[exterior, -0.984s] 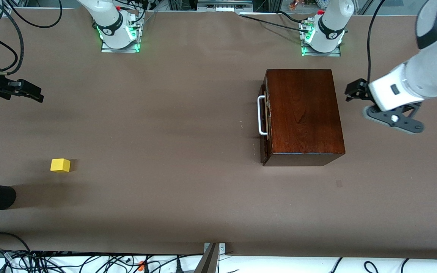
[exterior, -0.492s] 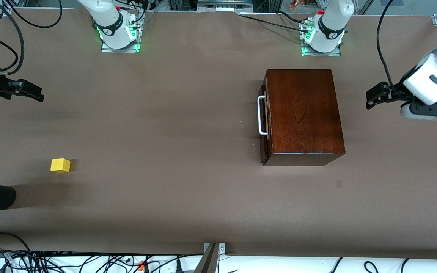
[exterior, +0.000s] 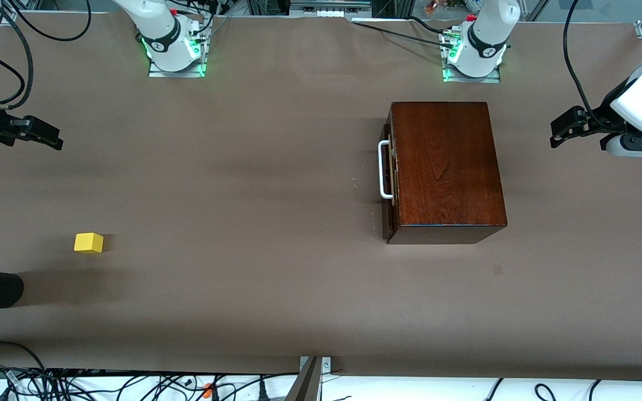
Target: Open drawer, take yellow block, close drawer
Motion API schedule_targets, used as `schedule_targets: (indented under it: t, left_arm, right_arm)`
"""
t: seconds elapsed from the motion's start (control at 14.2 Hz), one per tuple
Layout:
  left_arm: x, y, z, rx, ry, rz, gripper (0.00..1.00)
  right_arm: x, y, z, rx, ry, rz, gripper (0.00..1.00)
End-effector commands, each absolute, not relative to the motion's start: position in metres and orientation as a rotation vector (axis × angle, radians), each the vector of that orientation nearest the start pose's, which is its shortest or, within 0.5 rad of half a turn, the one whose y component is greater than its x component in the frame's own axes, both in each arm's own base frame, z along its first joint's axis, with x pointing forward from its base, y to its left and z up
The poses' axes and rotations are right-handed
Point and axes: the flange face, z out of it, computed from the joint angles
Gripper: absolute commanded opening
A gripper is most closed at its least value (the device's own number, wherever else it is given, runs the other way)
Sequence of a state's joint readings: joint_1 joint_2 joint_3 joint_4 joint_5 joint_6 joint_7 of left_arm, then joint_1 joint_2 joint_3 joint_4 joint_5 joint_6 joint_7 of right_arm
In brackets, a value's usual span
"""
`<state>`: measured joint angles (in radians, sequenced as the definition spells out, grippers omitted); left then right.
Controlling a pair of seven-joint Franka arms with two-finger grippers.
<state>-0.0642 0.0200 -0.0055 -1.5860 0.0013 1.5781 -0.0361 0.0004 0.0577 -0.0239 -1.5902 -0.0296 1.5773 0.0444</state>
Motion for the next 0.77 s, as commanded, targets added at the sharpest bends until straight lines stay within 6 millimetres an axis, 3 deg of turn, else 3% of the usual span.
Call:
schedule_targets:
  t: [0.0, 0.28, 0.7]
  left_arm:
    - [0.549, -0.039, 0.608, -3.132, 0.039, 0.088, 1.0]
    - [0.548, -0.04, 0.61, -3.12, 0.057, 0.099, 1.0]
    - [0.548, -0.046, 0.61, -3.119, 0.076, 0.116, 1.0]
  right_arm:
    - [0.567, -0.018, 0.591, -3.168, 0.127, 0.099, 1.0]
    - [0.568, -0.031, 0.599, -3.126, 0.173, 0.06, 1.0]
    - [0.567, -0.031, 0.598, -3.128, 0.144, 0.074, 1.0]
